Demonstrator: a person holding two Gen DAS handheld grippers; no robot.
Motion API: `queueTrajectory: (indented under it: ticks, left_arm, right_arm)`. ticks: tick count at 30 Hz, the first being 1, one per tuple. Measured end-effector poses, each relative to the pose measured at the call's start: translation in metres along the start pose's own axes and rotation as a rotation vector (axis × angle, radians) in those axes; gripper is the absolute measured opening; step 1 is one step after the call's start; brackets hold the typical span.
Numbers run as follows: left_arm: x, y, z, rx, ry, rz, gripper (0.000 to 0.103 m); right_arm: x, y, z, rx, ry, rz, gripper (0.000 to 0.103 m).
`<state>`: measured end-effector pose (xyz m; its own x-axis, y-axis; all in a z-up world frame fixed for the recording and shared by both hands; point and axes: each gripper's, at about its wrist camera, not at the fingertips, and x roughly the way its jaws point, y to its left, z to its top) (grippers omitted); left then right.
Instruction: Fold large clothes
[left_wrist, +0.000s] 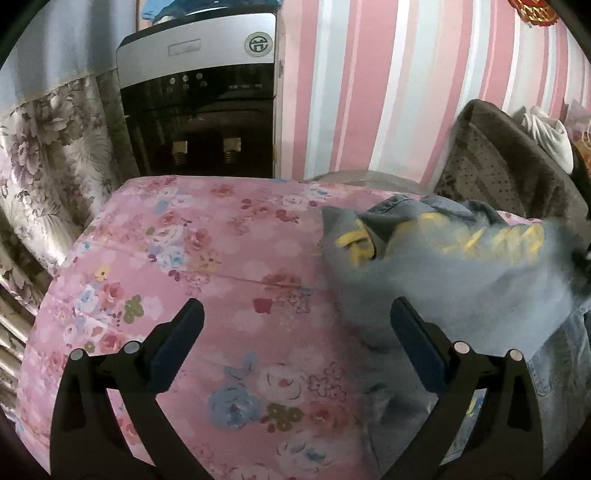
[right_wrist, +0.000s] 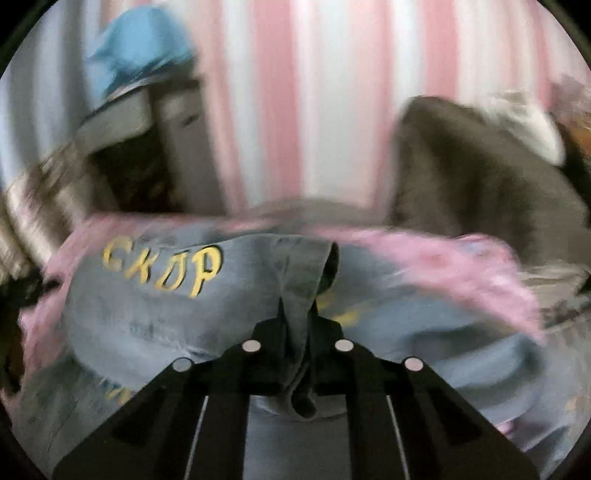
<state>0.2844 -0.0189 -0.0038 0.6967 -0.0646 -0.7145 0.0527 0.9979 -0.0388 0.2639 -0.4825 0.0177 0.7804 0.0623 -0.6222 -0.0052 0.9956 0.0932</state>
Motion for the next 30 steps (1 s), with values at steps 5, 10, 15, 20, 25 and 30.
queueTrajectory:
  ticks: [5,10,15,20,25,30]
  left_arm:
    - [0.025,-0.021,-0.005,0.016,0.076,-0.06,0.1]
    - [0.045,-0.05,-0.002,0.046,0.118,-0.145,0.1]
    - [0.068,-0.078,-0.003,0.139,0.155,-0.102,0.071]
    - [0.068,-0.075,-0.003,0.18,0.128,-0.054,0.015]
    - [0.047,-0.059,0.002,0.246,0.08,0.029,0.011]
    - [0.064,-0.055,-0.011,0.211,0.076,0.044,0.014]
  right_arm:
    - [0.033,-0.028,-0.012,-0.008,0.129,0.01,0.009]
    - [0.04,-0.029,-0.032,0.023,0.133,0.046,0.01]
    - [0.042,-0.032,-0.032,0.044,0.124,0.065,0.012]
    - [0.036,-0.024,-0.033,0.035,0.105,0.105,0.011]
    - [0.035,0.002,-0.036,-0.032,0.055,0.072,0.01]
    - [0.065,-0.015,-0.044,0.039,0.142,0.084,0.013]
